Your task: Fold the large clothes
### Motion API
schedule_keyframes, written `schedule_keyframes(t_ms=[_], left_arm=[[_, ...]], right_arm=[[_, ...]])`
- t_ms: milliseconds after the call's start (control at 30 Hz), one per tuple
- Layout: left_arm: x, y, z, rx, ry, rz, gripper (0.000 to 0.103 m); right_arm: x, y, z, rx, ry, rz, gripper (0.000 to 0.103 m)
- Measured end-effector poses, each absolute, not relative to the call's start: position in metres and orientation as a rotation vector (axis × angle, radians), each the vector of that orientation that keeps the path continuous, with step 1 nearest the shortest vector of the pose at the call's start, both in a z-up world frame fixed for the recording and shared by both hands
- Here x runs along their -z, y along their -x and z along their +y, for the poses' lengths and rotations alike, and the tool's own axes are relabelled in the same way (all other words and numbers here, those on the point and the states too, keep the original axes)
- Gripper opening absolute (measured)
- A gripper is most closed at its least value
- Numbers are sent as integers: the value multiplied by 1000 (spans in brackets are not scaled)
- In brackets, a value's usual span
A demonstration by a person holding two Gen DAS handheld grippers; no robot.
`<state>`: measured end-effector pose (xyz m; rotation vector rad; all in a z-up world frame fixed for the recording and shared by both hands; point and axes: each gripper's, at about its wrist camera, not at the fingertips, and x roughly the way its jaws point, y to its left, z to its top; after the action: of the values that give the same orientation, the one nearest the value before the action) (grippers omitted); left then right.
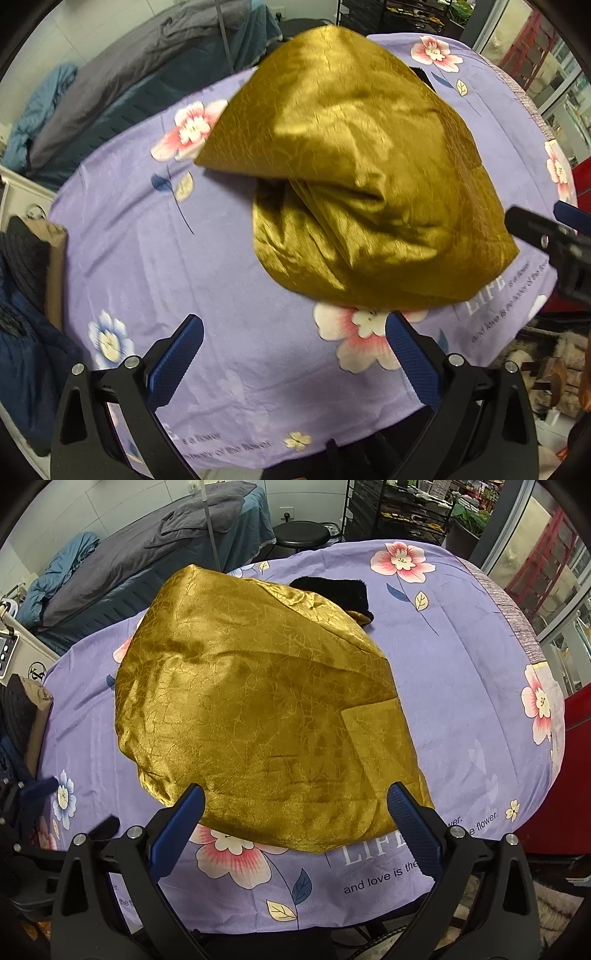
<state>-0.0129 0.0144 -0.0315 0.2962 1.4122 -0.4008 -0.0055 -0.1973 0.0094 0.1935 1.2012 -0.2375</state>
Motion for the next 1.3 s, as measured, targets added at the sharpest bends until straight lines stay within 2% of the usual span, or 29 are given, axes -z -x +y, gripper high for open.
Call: schedule_keyframes(t_ms=[300, 500, 600, 733, 967, 1000, 1033, 1067, 1100, 1133, 1200, 1300], left_arm=[[48, 39, 28, 434, -236, 1582, 97], [48, 34, 26, 515, -153, 1544, 97], [46, 24, 23, 497, -171, 1503, 97], [41, 8, 23, 461, -208, 1447, 97], [18, -38, 25, 460, -185, 1362, 97], [14, -42, 26, 467, -171, 1353, 97], [8, -51, 25, 477, -146, 1340, 97], [6, -57, 24, 475, -139, 1340, 97], [2, -65, 22, 479, -130, 1336, 97], [-3, -71, 20, 486, -125, 1328, 96], [-15, -83, 14, 511, -118, 1300, 96], [-35, -98, 3, 553, -139, 1239, 96]], right_arm=[[-2, -3, -256, 257, -335, 1180, 97], [5, -46, -300, 183, -455, 1119, 97], [20, -83, -317, 153, -418, 1103, 97], [60, -123, -350, 121, -462, 1165, 97], [115, -155, -370, -81, -727, 1185, 97], [118, -158, -362, -127, -739, 1175, 90], [118, -159, -354, -160, -743, 1172, 62], [117, -159, -344, -220, -763, 1167, 44], [118, -158, -332, -302, -807, 1167, 16], [116, -155, -316, -346, -807, 1183, 9], [97, -139, -280, -428, -691, 1166, 3], [68, -103, -237, -569, -682, 1129, 3]])
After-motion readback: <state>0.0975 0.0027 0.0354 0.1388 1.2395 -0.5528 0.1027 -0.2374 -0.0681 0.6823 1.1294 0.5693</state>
